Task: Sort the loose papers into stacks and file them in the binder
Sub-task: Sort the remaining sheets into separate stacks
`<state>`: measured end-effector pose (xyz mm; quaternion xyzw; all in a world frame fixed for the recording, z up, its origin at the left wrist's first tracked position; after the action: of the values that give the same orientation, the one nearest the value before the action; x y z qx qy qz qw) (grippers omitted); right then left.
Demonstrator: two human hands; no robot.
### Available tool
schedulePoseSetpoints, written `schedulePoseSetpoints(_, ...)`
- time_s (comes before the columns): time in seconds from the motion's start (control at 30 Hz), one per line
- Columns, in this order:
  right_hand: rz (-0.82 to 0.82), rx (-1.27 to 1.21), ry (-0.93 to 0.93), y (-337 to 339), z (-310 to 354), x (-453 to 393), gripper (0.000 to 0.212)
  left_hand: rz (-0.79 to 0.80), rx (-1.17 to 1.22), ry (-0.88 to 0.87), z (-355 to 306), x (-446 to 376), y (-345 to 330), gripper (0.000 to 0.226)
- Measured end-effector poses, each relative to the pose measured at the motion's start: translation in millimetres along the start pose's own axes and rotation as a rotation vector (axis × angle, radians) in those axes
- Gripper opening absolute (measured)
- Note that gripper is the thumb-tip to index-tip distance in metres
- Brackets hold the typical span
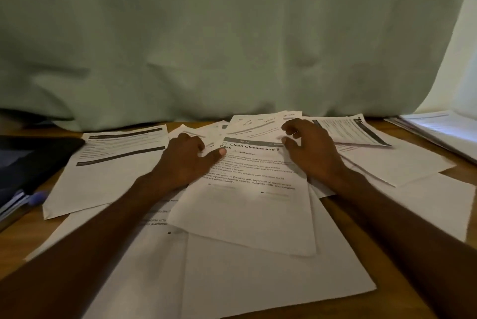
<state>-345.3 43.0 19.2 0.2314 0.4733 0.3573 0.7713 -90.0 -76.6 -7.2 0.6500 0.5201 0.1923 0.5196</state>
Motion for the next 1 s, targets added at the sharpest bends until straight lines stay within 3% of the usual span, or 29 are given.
schedulePoseSetpoints(0.07, -0.006, 0.002, -0.037, 1.3, -2.2, 1.8, 0.021, 0.012, 0.031, -0.012, -4.4, 4.1, -1.9, 0.079)
schedulePoseSetpoints(0.13, 0.091, -0.008, -0.097, -8.5, -6.2, 8.3, 0.021, 0.043, 0.121, -0.027, -8.7, 8.8, -6.8, 0.075)
schedulePoseSetpoints(0.23, 0.185, -0.046, -0.139, -16.6, -7.8, 16.1, 0.027, 0.029, 0.351, -0.035, -14.6, 10.0, -8.6, 0.046)
schedulePoseSetpoints(0.33, 0.089, -0.146, -0.126, -6.8, -4.7, 13.7, 0.039, -0.058, 0.518, 0.009, -15.1, 9.0, 2.5, 0.021)
schedulePoseSetpoints(0.4, -0.020, -0.255, -0.167, 4.7, -7.7, 10.5, 0.048, -0.105, 0.774, 0.053, -8.0, 8.4, 11.1, 0.016)
schedulePoseSetpoints(0.53, -0.078, -0.449, -0.263, 12.6, -15.1, 7.8, 0.059, -0.087, 1.118, 0.089, 3.1, 6.7, 23.1, 0.026)
schedulePoseSetpoints(0.7, 0.108, -1.114, -0.379, -12.7, 2.4, 16.5, 0.055, -0.048, 1.283, 0.067, 3.6, 6.5, 27.9, 0.032)
schedulePoseSetpoints(0.8, 0.174, -1.141, -0.335, -11.8, 15.5, 18.7, 0.050, -0.035, 1.303, 0.041, -5.4, 9.1, 32.2, 0.030)
schedulePoseSetpoints(1.0, 0.100, -1.005, -0.322, 6.7, 13.0, 19.6, 0.023, 0.041, 1.383, 0.041, -20.2, 15.8, 25.1, 0.034)
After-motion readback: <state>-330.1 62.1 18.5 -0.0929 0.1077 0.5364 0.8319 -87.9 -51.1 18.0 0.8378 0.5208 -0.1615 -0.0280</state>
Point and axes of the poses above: each hand's wrist, its own x-axis away from the middle knuckle, its own y-axis out of the back of the hand, z = x × y, the point moved 9 cm from there along -x, towards the middle knuckle, and after that the axes turned 2 degrees about x, right-handed, at the moved point
